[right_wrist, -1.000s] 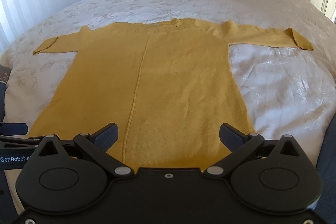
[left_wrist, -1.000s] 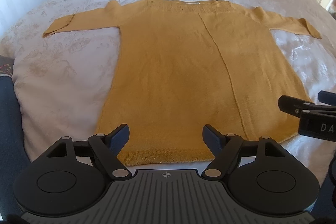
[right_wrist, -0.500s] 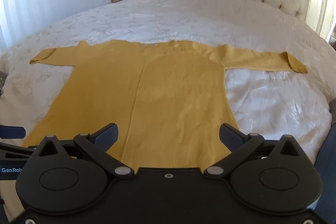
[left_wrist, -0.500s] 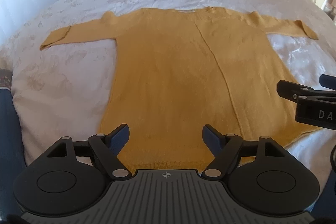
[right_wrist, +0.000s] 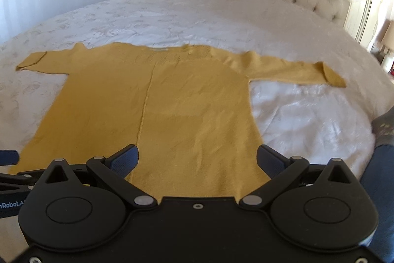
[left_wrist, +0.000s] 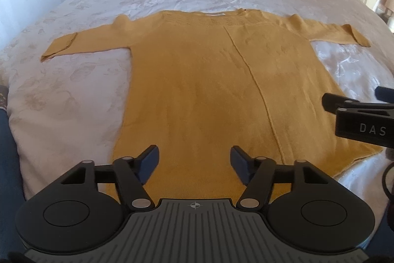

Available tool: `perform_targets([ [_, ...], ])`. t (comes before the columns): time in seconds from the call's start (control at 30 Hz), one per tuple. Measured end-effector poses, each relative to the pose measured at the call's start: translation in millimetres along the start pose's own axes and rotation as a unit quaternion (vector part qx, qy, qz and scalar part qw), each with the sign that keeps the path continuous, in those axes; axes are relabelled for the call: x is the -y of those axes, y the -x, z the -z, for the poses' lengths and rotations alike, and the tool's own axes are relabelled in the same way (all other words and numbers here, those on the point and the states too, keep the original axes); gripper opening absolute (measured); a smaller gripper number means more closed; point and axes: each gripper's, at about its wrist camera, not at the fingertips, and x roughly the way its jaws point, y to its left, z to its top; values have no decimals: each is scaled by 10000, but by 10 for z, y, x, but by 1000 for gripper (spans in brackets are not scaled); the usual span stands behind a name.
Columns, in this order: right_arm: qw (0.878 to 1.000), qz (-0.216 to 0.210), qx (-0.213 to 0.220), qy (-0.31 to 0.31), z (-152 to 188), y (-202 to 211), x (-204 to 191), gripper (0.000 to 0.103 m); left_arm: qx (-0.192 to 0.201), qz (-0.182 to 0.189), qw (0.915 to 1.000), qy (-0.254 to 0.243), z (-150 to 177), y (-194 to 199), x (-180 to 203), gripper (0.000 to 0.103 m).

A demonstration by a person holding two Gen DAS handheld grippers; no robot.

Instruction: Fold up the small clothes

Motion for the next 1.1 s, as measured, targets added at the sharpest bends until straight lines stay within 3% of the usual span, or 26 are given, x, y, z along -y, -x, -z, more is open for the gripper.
perform_targets([
  [0.6, 9938, -642, -557, -712, 134, -360, 115, 100, 13, -66, 10000, 32, -65, -321, -1, 62],
  [1.1, 9925, -556, -613, -897, 307, -700, 166, 98, 259, -171, 9993, -219, -123, -452, 184, 62],
])
